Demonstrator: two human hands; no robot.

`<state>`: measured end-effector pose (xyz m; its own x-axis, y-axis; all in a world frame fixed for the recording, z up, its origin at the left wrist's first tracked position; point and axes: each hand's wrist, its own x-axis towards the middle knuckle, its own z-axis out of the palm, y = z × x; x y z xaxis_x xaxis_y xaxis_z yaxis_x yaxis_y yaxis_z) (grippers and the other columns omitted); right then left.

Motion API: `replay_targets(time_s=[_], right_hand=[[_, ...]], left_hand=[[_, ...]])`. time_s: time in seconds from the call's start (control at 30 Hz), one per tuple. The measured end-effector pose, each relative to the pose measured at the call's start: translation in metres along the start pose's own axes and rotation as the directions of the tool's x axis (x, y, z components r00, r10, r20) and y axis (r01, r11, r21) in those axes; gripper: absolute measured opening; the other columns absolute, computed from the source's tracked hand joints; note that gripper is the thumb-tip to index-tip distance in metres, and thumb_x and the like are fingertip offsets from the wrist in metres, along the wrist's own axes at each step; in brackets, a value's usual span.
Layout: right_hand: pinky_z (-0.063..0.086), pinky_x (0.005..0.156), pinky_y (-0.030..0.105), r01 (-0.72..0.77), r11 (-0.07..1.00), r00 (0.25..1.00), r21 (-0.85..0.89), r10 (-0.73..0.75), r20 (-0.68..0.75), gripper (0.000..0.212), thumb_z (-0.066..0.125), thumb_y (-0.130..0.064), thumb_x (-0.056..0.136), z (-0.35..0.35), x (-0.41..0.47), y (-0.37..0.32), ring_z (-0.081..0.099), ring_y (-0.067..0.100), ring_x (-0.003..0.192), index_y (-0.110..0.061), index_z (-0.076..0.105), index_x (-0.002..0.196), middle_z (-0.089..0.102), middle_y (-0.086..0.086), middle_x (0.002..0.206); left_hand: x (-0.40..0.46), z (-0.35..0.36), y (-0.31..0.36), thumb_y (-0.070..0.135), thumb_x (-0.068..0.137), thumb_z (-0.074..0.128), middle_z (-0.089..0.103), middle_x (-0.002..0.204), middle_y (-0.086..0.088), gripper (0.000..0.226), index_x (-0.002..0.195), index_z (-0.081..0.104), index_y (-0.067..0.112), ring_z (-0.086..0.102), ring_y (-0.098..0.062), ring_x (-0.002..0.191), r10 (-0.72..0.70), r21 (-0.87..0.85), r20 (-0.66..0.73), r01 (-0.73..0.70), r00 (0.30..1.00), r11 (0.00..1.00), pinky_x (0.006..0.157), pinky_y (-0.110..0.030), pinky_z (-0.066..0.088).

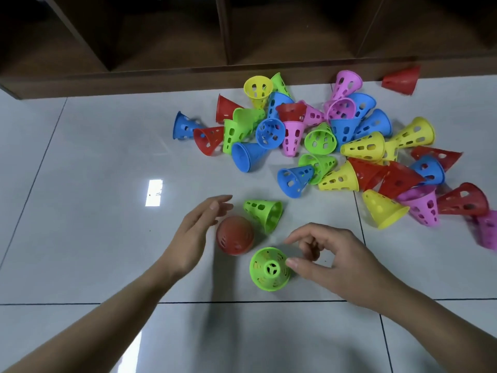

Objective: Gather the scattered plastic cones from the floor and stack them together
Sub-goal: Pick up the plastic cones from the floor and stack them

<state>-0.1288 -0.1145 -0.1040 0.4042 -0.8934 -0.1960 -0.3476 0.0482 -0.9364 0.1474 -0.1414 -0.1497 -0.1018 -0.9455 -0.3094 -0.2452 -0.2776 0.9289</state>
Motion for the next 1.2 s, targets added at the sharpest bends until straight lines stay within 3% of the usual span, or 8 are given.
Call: replay_targets(time_s=[0.1,0.27,0.47,0.63,0.77,0.9,1.0,1.2], right_hand=[[0.045,0.068,0.021,-0.027,1.0,0.989,0.013,0.028,-0.142,0.01,0.075,-0.032,0.082,-0.007,0.009,0.015,0.054,0.01,0.066,-0.026,0.071,0.089,0.059,-0.001,0.071],[0.049,0.071,0.026,-0.018,0.993,0.944,-0.118,-0.022,-0.329,0.013,0.072,-0.009,0.089,-0.033,0.03,0.053,0.061,0.015,0.085,-0.021,0.069,0.092,0.063,-0.003,0.088],[0.027,0.107,0.015,-0.036,0.819,0.865,-0.572,-0.261,-0.428,0.041,0.075,-0.024,0.079,-0.081,0.062,0.079,0.046,0.018,0.121,-0.014,0.067,0.118,0.055,0.003,0.126],[0.033,0.11,0.041,-0.159,0.676,0.944,-0.72,-0.11,-0.312,0.064,0.076,-0.029,0.079,-0.097,0.083,0.09,0.042,0.024,0.134,-0.016,0.055,0.137,0.051,0.003,0.142],[0.031,0.104,0.038,-0.186,0.535,0.968,-0.824,-0.044,-0.247,0.057,0.074,-0.035,0.079,-0.098,0.087,0.096,0.051,0.025,0.124,-0.02,0.061,0.132,0.06,0.002,0.125],[0.029,0.099,0.038,-0.176,0.427,0.974,-0.887,-0.054,-0.219,0.046,0.07,-0.05,0.076,-0.091,0.083,0.098,0.057,0.024,0.107,-0.026,0.069,0.116,0.067,-0.002,0.107],[0.027,0.101,0.038,-0.21,0.364,0.978,-0.908,0.063,-0.201,0.052,0.063,-0.056,0.081,-0.079,0.084,0.097,0.058,0.021,0.109,-0.027,0.064,0.123,0.064,-0.002,0.111],[0.034,0.094,0.038,-0.209,0.533,0.974,-0.82,0.042,-0.222,0.039,0.057,-0.057,0.078,-0.057,0.08,0.087,0.063,0.021,0.101,-0.033,0.071,0.106,0.068,-0.006,0.103]], left_hand=[[0.034,-0.006,0.007,0.042,0.091,0.06,0.064,0.128,0.013,0.038,0.129,0.062,0.041,0.059,-0.004,0.117,-0.056,0.132,0.044,0.05,0.997,0.99,0.099,-0.024,0.047],[0.087,-0.001,0.02,0.031,0.088,0.077,0.053,0.133,0.014,0.052,0.136,0.058,0.037,0.054,0.004,0.114,-0.141,0.422,0.374,-0.033,0.917,0.906,0.086,-0.004,0.042],[0.124,0.021,0.013,0.069,0.061,0.077,0.057,0.105,0.015,0.063,0.117,0.064,0.042,0.056,-0.006,0.098,-0.093,0.632,0.52,-0.309,0.849,0.71,0.084,-0.02,0.045],[0.127,0.037,0.01,0.076,0.053,0.065,0.054,0.089,0.011,0.076,0.106,0.068,0.022,0.054,-0.014,0.083,0.003,0.636,0.489,-0.359,0.872,0.683,0.072,-0.025,0.042],[0.116,0.03,0.012,0.074,0.058,0.071,0.062,0.09,0.002,0.071,0.103,0.06,0.019,0.059,-0.017,0.082,0.021,0.605,0.367,-0.256,0.93,0.754,0.076,-0.037,0.05],[0.094,0.003,0.027,0.058,0.077,0.075,0.054,0.072,0.009,0.037,0.092,0.057,0.029,0.048,-0.004,0.063,0.003,0.56,0.247,-0.145,0.969,0.816,0.06,-0.016,0.04],[0.075,-0.02,0.045,0.06,0.081,0.067,0.059,0.072,0.002,0.034,0.09,0.06,0.029,0.048,-0.007,0.061,-0.011,0.555,0.203,-0.106,0.979,0.825,0.058,-0.018,0.039],[0.036,-0.037,0.093,0.043,0.076,0.079,0.071,0.089,0.003,0.038,0.11,0.068,0.029,0.06,-0.005,0.07,0.037,0.403,0.097,-0.073,0.995,0.912,0.063,-0.015,0.048]])
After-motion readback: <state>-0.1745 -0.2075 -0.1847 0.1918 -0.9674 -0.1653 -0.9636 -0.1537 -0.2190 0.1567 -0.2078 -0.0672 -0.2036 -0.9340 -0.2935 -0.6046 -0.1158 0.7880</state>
